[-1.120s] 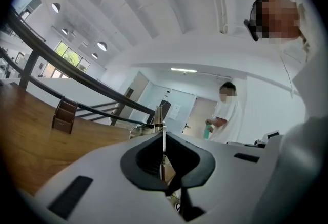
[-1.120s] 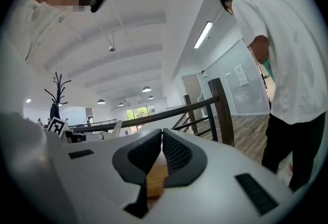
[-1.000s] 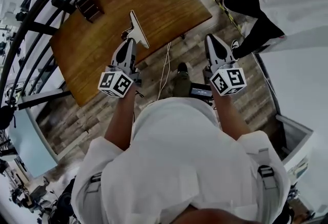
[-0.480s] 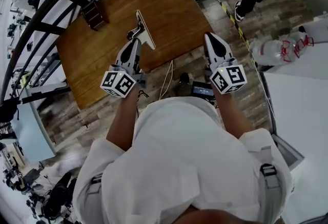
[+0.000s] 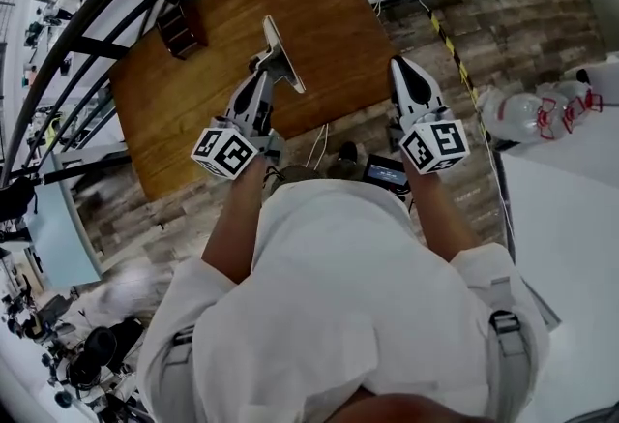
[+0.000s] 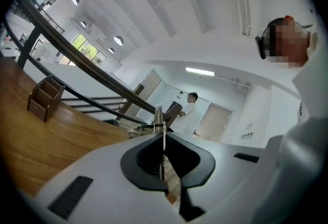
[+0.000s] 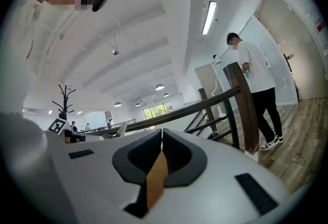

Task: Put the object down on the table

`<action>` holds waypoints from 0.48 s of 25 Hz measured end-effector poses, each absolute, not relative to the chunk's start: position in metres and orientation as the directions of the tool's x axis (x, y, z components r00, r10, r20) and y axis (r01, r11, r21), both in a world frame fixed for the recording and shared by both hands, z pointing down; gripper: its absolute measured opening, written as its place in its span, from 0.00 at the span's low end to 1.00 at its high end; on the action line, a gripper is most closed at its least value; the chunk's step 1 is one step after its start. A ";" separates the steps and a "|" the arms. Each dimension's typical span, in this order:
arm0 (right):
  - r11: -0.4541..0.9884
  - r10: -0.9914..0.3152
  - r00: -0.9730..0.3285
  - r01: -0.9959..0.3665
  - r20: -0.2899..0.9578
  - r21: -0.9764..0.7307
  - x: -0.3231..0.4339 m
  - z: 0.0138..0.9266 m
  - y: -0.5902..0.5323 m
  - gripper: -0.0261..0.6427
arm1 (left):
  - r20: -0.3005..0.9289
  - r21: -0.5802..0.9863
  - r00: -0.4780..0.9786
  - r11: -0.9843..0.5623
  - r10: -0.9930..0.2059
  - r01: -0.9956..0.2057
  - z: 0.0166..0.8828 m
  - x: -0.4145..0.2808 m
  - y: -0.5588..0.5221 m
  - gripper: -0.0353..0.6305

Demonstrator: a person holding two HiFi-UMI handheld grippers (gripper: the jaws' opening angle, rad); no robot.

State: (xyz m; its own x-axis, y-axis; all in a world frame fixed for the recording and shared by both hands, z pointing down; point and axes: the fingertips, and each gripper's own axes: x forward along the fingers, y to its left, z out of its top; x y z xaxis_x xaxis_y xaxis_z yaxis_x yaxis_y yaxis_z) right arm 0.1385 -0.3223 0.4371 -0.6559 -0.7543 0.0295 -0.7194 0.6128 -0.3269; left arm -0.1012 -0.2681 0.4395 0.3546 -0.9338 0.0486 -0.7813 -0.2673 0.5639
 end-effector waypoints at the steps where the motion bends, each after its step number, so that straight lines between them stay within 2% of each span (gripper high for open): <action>1: 0.607 -0.758 -0.652 -0.721 0.028 -0.334 0.140 0.439 -0.326 0.08 | 0.049 0.579 0.356 -0.264 -0.933 -0.772 0.441 -0.101 -0.270 0.08; 12: 0.581 -0.773 -0.633 -0.736 0.046 -0.347 0.129 0.451 -0.347 0.08 | 0.088 0.694 0.415 -0.244 -0.905 -0.678 0.469 -0.107 -0.295 0.08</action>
State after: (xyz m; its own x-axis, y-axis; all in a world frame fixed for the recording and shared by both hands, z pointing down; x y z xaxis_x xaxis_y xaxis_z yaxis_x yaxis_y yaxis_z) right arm 0.1289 -0.3467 0.4512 -0.6326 -0.7731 0.0464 -0.7359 0.5814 -0.3471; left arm -0.1072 -0.2949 0.4692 0.4153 -0.9054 0.0876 -0.6775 -0.2437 0.6940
